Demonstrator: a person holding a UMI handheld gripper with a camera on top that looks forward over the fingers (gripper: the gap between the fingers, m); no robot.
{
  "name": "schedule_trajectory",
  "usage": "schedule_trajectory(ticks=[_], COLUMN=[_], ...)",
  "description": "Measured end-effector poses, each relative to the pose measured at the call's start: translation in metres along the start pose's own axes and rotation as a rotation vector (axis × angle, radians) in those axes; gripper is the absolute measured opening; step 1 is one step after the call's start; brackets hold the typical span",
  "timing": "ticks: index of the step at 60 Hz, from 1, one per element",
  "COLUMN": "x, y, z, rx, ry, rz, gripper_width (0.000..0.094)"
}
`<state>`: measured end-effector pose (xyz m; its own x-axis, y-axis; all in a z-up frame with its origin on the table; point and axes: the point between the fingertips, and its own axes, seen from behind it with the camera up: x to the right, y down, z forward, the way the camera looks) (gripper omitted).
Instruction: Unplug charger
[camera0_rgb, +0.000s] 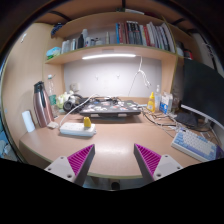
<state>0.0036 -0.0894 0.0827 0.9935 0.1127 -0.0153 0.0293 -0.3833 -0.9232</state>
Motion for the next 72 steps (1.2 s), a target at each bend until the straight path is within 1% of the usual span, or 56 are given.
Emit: schedule_trajectory(ticks=[8, 15, 24, 29, 32, 41, 44, 45, 47, 48, 50, 51, 53, 54, 55, 56, 57, 60, 65, 68, 72], x=[-0.019, -0.042, -0.070, -0.088, -0.102, -0.120, -0.123, -0.122, -0.121, -0.120, -0.119, -0.119, -0.124, -0.123, -0.124, -0.124, -0.124, -0.123, -0.125, -0.120, -0.103], y=[0.002, -0.003, -0.017, -0.015, -0.020, -0.038, -0.041, -0.040, -0.036, -0.036, -0.036, -0.037, -0.037, -0.038, -0.039, -0.039, -0.039, -0.039, -0.046, -0.070, -0.105], z=[0.021, 0.054, 0.106, 0.138, 0.156, 0.205, 0.219, 0.223, 0.230, 0.233, 0.236, 0.237, 0.239, 0.239, 0.239, 0.239, 0.239, 0.240, 0.236, 0.224, 0.204], rx=[-0.010, -0.022, -0.012, -0.033, -0.025, -0.003, -0.002, -0.011, -0.029, -0.034, -0.037, -0.034, -0.031, -0.036, -0.030, -0.031, -0.029, -0.020, -0.001, 0.079, 0.169], ry=[-0.016, -0.022, -0.047, -0.058, -0.073, -0.037, -0.025, -0.018, -0.006, -0.001, 0.004, 0.002, -0.029, -0.015, -0.019, -0.018, -0.019, -0.025, -0.039, -0.034, 0.022], rz=[-0.015, -0.025, -0.034, -0.046, -0.042, -0.052, -0.084, -0.093, -0.102, -0.101, -0.084, -0.071, -0.040, -0.034, -0.035, -0.044, -0.052, -0.055, -0.045, -0.038, -0.095], gripper_width=[0.0875, 0.0868, 0.0872, 0.0874, 0.0875, 0.0845, 0.0790, 0.0788, 0.0721, 0.0637, 0.0497, 0.0409, 0.0309, 0.0308, 0.0287, 0.0317, 0.0256, 0.0206, 0.0153, 0.0150, 0.0148])
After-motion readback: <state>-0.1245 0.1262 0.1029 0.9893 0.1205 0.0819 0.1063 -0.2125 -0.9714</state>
